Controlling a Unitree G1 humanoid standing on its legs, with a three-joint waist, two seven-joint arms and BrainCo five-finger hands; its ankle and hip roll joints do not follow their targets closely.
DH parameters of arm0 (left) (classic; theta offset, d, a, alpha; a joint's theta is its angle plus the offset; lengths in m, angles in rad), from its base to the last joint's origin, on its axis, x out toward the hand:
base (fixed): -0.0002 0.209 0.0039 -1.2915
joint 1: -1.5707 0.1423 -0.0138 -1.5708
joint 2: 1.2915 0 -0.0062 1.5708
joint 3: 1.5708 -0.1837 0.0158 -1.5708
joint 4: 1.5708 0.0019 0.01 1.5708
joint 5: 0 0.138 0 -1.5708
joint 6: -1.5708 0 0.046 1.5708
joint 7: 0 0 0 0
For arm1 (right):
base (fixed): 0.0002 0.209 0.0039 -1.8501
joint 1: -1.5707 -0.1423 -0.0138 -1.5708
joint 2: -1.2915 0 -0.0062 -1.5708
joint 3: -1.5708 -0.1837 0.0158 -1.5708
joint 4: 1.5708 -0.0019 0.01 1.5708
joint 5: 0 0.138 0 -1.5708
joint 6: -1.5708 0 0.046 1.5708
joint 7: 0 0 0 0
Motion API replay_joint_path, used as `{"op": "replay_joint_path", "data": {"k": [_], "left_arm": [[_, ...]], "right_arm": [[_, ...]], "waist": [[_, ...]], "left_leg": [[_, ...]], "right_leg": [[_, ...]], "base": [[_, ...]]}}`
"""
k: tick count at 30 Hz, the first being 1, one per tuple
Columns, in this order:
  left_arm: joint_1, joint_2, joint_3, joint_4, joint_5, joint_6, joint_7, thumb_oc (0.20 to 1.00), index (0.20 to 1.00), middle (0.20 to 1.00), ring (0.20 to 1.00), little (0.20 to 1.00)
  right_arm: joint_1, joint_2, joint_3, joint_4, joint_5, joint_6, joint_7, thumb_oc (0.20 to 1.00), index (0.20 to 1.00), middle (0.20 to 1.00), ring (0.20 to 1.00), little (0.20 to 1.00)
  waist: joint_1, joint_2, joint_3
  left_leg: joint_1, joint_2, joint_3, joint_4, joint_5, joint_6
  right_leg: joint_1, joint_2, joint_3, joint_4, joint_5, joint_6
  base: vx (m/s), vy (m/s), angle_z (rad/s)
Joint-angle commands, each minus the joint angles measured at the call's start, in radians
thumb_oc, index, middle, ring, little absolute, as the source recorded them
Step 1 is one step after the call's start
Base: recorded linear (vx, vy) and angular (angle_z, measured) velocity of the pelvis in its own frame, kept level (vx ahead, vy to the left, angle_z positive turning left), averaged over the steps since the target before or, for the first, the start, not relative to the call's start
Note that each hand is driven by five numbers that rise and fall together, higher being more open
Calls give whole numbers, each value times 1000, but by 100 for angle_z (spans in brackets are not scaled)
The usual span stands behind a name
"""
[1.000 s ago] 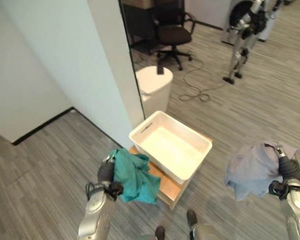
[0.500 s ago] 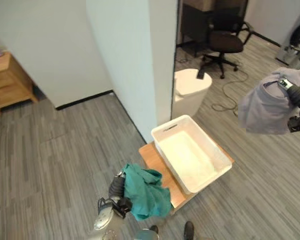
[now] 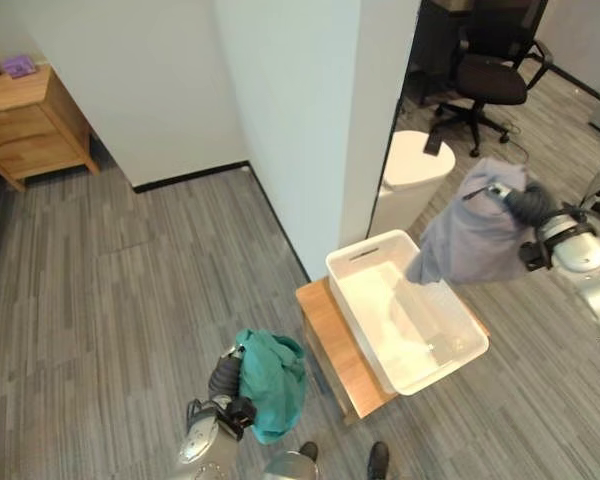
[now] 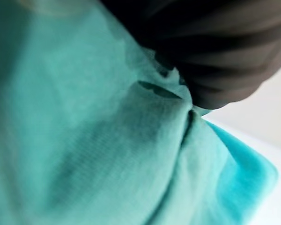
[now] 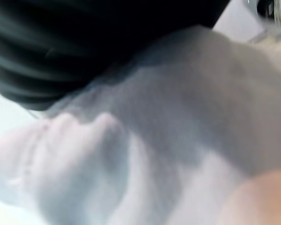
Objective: Pick up bed clothes into laundry basket.
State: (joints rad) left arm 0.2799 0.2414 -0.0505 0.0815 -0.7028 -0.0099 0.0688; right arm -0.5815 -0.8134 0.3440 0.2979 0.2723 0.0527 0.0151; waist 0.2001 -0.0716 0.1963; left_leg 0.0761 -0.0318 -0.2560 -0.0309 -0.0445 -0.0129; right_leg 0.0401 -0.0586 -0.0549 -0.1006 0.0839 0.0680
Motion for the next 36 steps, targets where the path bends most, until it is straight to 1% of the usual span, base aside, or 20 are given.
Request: {"op": "replay_joint_path", "data": {"k": [1,5,8,10,11,12,13,14,16,19,20,21,24,25,27,28,32,33,34,36], "left_arm": [[-26,34,-15,-86,-19,-49,-15,200,200,200,200,200],[-42,34,-23,-75,-15,-48,-12,200,200,200,200,200],[-61,39,-39,-61,-13,-48,-8,200,200,200,200,200],[-68,38,-47,-61,-19,-46,-5,200,200,200,200,200],[-73,44,-52,-70,-29,-43,-7,200,200,200,200,200],[-76,45,-57,-74,-32,-42,-5,200,200,200,200,200],[-75,44,-56,-80,-34,-40,-7,200,200,200,200,200],[-73,45,-55,-79,-35,-39,-5,200,200,200,200,200],[-74,44,-48,-78,-33,-44,1,200,200,200,200,200],[-76,39,-36,-67,-29,-52,9,200,200,200,200,200],[-85,40,-23,-59,-26,-58,15,200,200,200,200,200],[-94,43,-16,-58,-22,-61,18,200,200,200,200,200],[-125,61,0,-62,-2,-72,25,200,200,200,200,200],[-156,79,8,-65,12,-80,28,200,200,200,200,200],[-184,90,14,-73,14,-87,32,200,200,200,200,200],[-217,104,26,-87,21,-96,38,200,200,200,200,200],[-298,158,52,-134,34,-115,46,200,200,200,200,200],[-332,183,59,-142,36,-120,48,200,200,200,200,200],[-418,249,81,-148,55,-135,57,200,200,200,200,200],[-489,307,91,-160,78,-149,75,200,200,200,200,200]], "right_arm": [[-70,-27,32,9,-66,-22,47,200,200,200,200,200],[-18,58,59,67,-144,-4,71,200,200,200,200,200],[-19,133,117,262,-257,15,64,200,200,200,200,200],[-24,195,135,410,-289,33,50,200,200,200,200,200],[-48,278,170,693,-369,63,49,495,495,495,495,495],[-60,306,168,767,-383,70,38,1000,1000,1000,1000,1000],[-62,331,173,818,-393,74,54,1000,1000,1000,1000,1000],[-79,339,178,807,-405,75,52,1000,1000,1000,1000,1000],[-77,324,185,729,-419,61,54,1000,1000,1000,1000,1000],[-65,272,182,567,-412,51,72,1000,1000,1000,1000,1000],[-32,234,153,433,-384,48,78,1000,1000,1000,1000,1000],[-7,219,133,376,-360,42,82,1000,1000,1000,1000,1000],[53,173,73,235,-317,31,85,1000,1000,1000,1000,1000],[85,158,31,172,-282,24,86,1000,1000,1000,1000,1000],[110,152,-1,122,-261,18,85,1000,1000,1000,1000,1000],[139,156,-30,70,-231,9,86,1000,1000,1000,1000,1000],[200,155,-88,-61,-191,0,105,1000,1000,1000,1000,1000],[220,158,-109,-91,-182,-3,106,1000,1000,1000,1000,1000],[276,190,-161,-165,-147,-16,105,1000,1000,1000,1000,1000],[320,218,-188,-222,-123,-28,112,1000,1000,1000,1000,1000]], "waist": [[22,16,-31],[27,29,-24],[31,35,-19],[35,44,-16],[43,54,-16],[46,57,-17],[48,61,-20],[46,63,-25],[40,62,-27],[26,61,-32],[15,60,-35],[10,60,-36],[-7,63,-42],[-21,64,-48],[-34,64,-54],[-49,66,-59],[-75,71,-70],[-86,75,-74],[-116,84,-82],[-136,92,-89]], "left_leg": [[-69,-3,-2,-33,90,-24],[-82,-7,-7,-35,91,-23],[-83,-11,-4,-33,87,-19],[-80,-14,-5,-32,84,-17],[-78,-18,-8,-33,82,-16],[-77,-19,-9,-33,82,-16],[-78,-19,-8,-33,82,-16],[-77,-20,-8,-35,81,-16],[-74,-19,-2,-37,80,-16],[-67,-16,7,-42,77,-17],[-60,-13,15,-44,74,-17],[-56,-12,17,-46,73,-17],[-43,-10,21,-50,68,-18],[-34,-8,26,-54,65,-18],[-29,-6,33,-56,62,-19],[-24,-4,40,-56,59,-19],[-20,1,59,-56,62,-21],[-17,2,64,-56,61,-21],[-9,5,77,-56,57,-23],[-3,8,89,-56,54,-25]], "right_leg": [[15,-27,-33,89,-115,42],[7,-30,-37,86,-115,43],[7,-32,-34,84,-113,43],[11,-33,-32,82,-114,43],[16,-35,-32,75,-111,46],[17,-36,-32,72,-109,47],[19,-37,-33,68,-110,47],[21,-37,-30,62,-109,49],[21,-38,-25,58,-107,51],[25,-40,-19,54,-106,55],[31,-42,-14,51,-106,56],[35,-43,-13,50,-107,57],[44,-45,-13,48,-110,59],[49,-46,-8,46,-111,59],[55,-47,-7,42,-110,59],[58,-47,1,40,-109,58],[50,-47,15,42,-100,59],[51,-46,19,42,-100,59],[53,-47,33,44,-102,57],[52,-46,42,47,-104,57]], "base": [[13,34,10],[10,22,5],[10,23,1],[29,44,0],[42,45,-2],[46,43,-2],[38,26,-1],[39,28,1],[16,12,0],[14,19,-5],[23,17,-6],[26,11,-11],[17,3,-12],[22,5,-11],[15,3,-5],[8,1,-6],[-19,5,-19],[13,8,-13],[19,10,-6],[17,1,-16]]}}
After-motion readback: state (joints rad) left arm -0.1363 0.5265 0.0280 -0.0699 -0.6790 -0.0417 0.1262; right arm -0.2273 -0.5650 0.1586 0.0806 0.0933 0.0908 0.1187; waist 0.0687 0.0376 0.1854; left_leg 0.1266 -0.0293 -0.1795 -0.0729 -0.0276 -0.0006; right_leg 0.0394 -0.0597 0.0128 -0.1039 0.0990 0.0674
